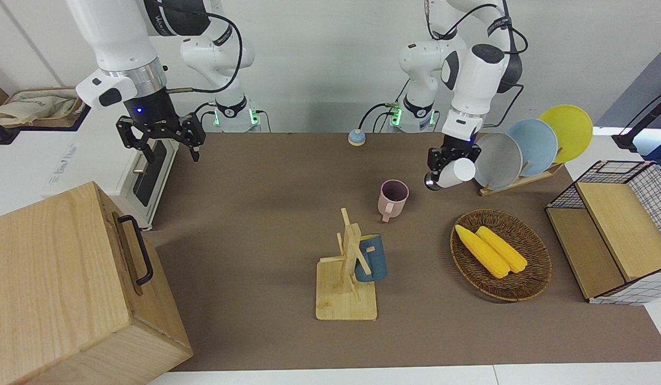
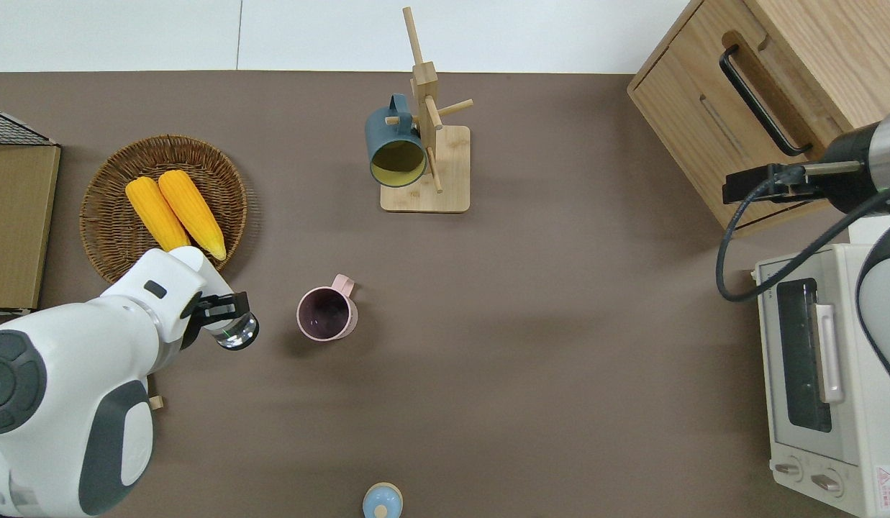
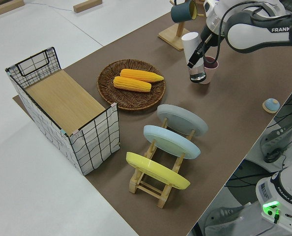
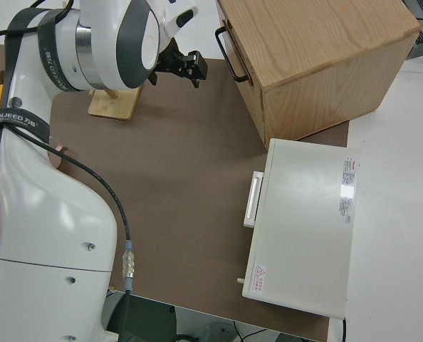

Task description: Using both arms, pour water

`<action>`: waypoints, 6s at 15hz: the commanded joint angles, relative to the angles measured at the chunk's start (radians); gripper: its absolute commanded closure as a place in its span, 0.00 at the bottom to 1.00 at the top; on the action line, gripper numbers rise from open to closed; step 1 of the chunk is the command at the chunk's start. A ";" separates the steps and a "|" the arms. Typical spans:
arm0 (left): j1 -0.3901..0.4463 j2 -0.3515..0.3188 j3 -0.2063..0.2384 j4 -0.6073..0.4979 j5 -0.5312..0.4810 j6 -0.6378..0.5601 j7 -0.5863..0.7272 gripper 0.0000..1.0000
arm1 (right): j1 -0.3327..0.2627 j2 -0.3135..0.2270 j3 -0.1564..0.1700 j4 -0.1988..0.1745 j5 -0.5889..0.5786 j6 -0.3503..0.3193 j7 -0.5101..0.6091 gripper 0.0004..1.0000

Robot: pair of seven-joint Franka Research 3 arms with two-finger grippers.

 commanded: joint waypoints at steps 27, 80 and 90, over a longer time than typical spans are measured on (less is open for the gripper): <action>0.290 0.287 0.280 0.683 -0.141 -0.081 0.632 1.00 | -0.008 -0.004 0.004 0.001 0.017 0.002 -0.015 0.01; 0.402 0.558 0.298 0.739 -0.332 0.006 0.948 0.00 | -0.008 -0.004 0.004 0.001 0.017 0.002 -0.015 0.01; 0.406 0.480 0.315 0.857 -0.068 -0.418 0.847 0.00 | -0.008 -0.004 0.004 0.001 0.017 0.002 -0.015 0.01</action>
